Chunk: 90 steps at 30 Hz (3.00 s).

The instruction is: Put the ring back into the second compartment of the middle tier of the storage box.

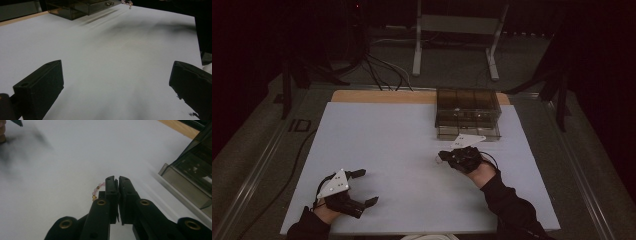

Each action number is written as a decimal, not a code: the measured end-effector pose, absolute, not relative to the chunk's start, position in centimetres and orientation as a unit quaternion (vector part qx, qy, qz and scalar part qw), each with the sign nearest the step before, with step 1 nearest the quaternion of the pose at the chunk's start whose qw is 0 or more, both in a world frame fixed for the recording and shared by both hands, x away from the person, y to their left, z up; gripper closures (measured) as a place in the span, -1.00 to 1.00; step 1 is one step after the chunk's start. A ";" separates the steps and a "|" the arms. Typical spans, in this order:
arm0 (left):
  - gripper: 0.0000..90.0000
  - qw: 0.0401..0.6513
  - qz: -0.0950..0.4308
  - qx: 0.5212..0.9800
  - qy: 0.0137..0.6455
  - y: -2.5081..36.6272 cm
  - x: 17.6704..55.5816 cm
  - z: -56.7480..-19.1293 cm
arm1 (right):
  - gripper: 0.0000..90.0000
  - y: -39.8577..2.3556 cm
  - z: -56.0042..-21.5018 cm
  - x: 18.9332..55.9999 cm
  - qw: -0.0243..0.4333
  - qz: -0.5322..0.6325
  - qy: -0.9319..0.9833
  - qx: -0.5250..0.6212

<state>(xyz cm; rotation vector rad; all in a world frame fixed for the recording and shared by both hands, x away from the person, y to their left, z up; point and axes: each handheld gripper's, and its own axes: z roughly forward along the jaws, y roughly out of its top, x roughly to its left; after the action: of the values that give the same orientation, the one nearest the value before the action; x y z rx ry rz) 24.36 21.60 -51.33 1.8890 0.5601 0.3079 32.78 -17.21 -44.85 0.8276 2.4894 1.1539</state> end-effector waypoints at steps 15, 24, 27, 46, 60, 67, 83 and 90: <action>-0.98 0.543 0.129 0.795 0.237 21.6 24.4 -51.4 | 0.94 -18.4 -43.7 33.4 0.152 0.406 0.850 0.298; -0.98 0.541 0.131 0.796 0.236 21.6 24.3 -51.4 | 0.94 -19.5 -43.2 33.8 0.163 0.411 0.841 0.312; -0.98 0.539 0.130 0.797 0.237 21.6 24.4 -51.4 | 0.94 -19.8 -43.0 33.9 0.166 0.410 0.839 0.316; -0.98 0.539 0.133 0.798 0.235 21.5 24.3 -51.4 | 0.94 -21.3 -41.8 34.8 0.187 0.414 0.827 0.332; -0.98 0.536 0.133 0.799 0.236 21.6 24.4 -51.4 | 0.94 -22.2 -41.0 35.7 0.202 0.418 0.814 0.349; -0.98 0.538 0.133 0.798 0.237 21.6 24.4 -51.4 | 0.94 -22.4 -40.7 36.4 0.209 0.415 0.812 0.354; -0.98 0.538 0.132 0.799 0.236 21.5 24.3 -51.4 | 0.94 -23.5 -40.0 38.0 0.222 0.416 0.796 0.379; -0.98 0.538 0.132 0.798 0.236 21.6 24.4 -51.4 | 0.94 -23.8 -40.3 38.9 0.223 0.414 0.787 0.399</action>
<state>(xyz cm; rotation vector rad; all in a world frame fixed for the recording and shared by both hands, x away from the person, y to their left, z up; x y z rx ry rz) 24.36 21.59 -51.41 1.8997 0.5624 0.3140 38.92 -23.81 -40.29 1.1005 2.1741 1.1421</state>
